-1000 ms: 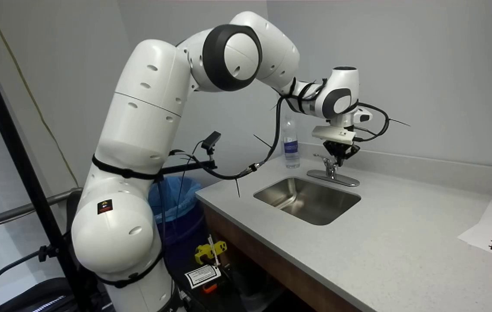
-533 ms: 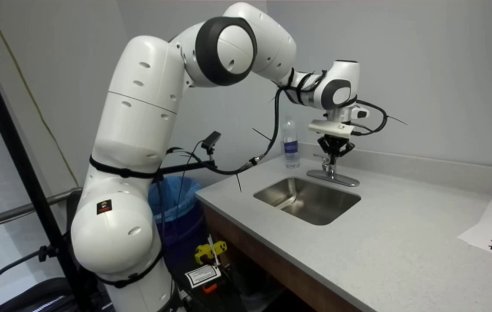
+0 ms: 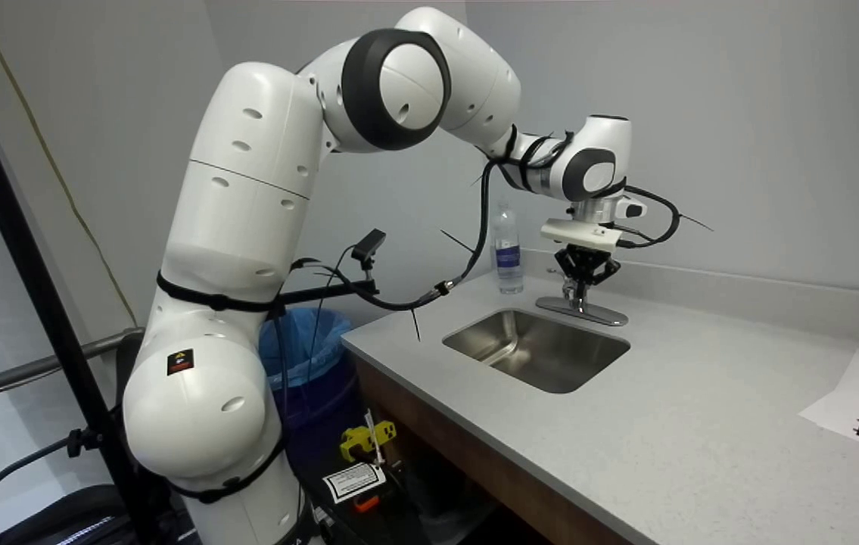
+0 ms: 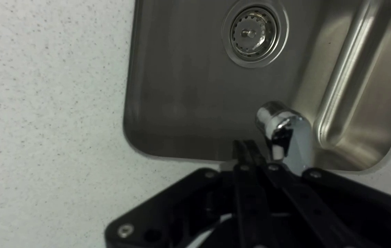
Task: Slide the spout to the left
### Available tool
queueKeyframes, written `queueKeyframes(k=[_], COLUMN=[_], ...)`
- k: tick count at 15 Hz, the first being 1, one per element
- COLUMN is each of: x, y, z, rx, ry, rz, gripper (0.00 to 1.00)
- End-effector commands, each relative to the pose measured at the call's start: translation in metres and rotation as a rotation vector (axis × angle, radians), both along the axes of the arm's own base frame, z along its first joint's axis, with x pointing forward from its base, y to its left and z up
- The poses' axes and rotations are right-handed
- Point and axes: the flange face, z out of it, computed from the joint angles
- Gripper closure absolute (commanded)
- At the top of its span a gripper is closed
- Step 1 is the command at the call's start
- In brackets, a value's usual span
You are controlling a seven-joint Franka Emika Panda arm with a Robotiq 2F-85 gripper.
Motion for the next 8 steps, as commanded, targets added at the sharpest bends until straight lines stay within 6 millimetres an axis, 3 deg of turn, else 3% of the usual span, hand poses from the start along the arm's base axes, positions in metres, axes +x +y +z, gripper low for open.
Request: queueKeyframes(k=[1,8], x=[-0.0054,-0.0022], y=[-0.005,-0.0096], z=[-0.0065,-0.0155], rx=[0.038,0.149], ry=[0.002,-0.076], rz=[0.034,0.087], gripper=[1.0,1.0])
